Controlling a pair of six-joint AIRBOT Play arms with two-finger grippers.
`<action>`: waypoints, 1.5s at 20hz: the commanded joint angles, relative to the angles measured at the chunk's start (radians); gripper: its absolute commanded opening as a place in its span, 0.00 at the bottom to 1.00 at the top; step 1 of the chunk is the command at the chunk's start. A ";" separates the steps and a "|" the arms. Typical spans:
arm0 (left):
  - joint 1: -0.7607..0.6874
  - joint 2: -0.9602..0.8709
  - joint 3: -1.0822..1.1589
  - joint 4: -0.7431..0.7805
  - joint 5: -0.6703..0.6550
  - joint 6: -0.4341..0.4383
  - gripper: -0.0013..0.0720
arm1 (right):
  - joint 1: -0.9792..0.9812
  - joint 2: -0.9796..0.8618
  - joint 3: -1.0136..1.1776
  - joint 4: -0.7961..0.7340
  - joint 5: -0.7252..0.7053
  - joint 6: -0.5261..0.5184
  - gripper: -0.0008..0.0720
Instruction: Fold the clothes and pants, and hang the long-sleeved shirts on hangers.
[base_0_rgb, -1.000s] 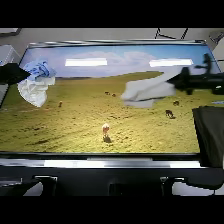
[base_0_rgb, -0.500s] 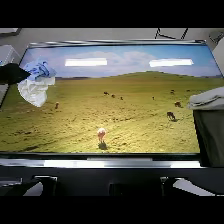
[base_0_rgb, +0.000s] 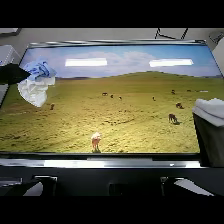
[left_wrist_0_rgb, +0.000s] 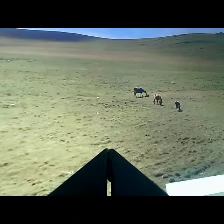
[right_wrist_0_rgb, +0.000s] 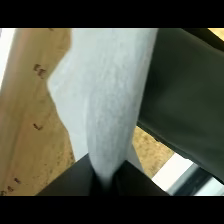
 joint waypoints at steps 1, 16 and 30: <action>0.001 0.000 0.000 0.000 -0.001 0.002 0.06 | -0.008 0.049 -0.196 -0.222 0.021 0.018 0.06; -0.100 -0.036 0.070 0.069 0.489 -0.009 0.05 | 0.175 0.119 -0.030 -0.019 -0.561 -0.142 0.95; -0.235 -0.228 -0.240 0.436 -0.021 -0.313 1.00 | 1.114 -0.139 -0.143 -0.261 -0.236 -0.040 0.96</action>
